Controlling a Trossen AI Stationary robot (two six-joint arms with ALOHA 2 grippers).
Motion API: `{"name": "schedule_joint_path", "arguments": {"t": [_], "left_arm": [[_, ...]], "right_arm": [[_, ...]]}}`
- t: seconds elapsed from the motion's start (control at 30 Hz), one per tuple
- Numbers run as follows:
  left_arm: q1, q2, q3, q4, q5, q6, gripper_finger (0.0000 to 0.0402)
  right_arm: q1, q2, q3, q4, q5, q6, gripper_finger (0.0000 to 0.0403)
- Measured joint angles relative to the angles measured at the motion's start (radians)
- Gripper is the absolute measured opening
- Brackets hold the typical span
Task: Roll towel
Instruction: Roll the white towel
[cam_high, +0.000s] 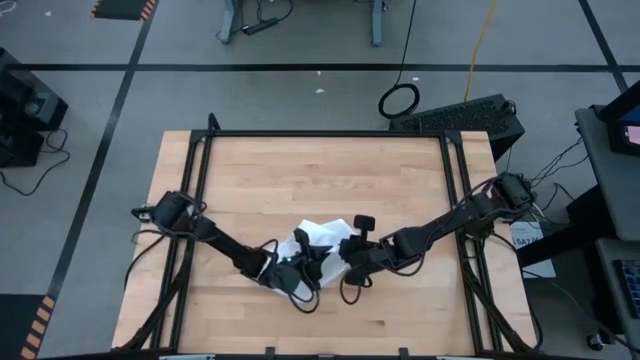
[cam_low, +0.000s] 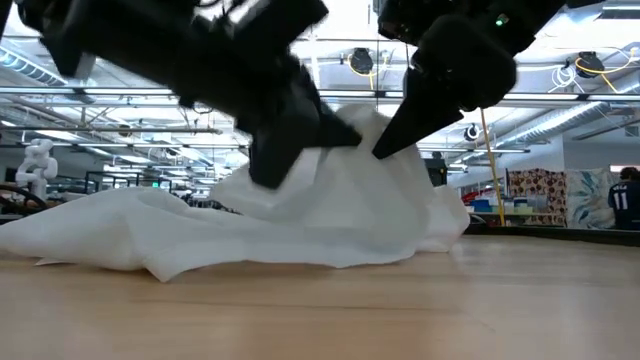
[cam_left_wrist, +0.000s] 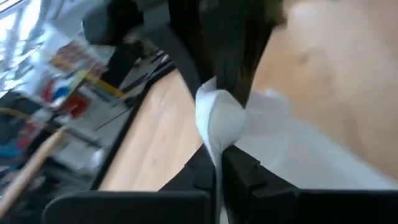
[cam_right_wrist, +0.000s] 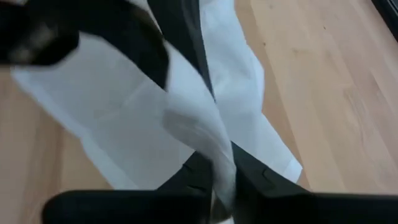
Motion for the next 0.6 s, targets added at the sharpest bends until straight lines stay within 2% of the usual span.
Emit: {"name": "schedule_joint_path", "arguments": {"t": [0.17,0.3,0.5,0.6], "left_arm": [[0.012,-0.068,0.0,-0.11,0.151,-0.116,0.0006],[0.05,-0.114,0.0,-0.224,0.248,-0.22,0.0006],[0.112,-0.187,0.0,-0.342,0.379,-0.32,0.0006],[0.149,-0.213,0.0,-0.375,0.453,-0.367,0.0006]], "right_arm": [[0.055,0.0,0.0,-0.002,0.03,-0.024,0.0082],[0.131,0.0,0.0,-0.005,0.138,-0.025,0.0114],[0.23,0.0,0.0,-0.078,0.317,0.03,0.0125],[0.257,0.0,0.0,-0.057,0.385,0.074,0.0125]]}}
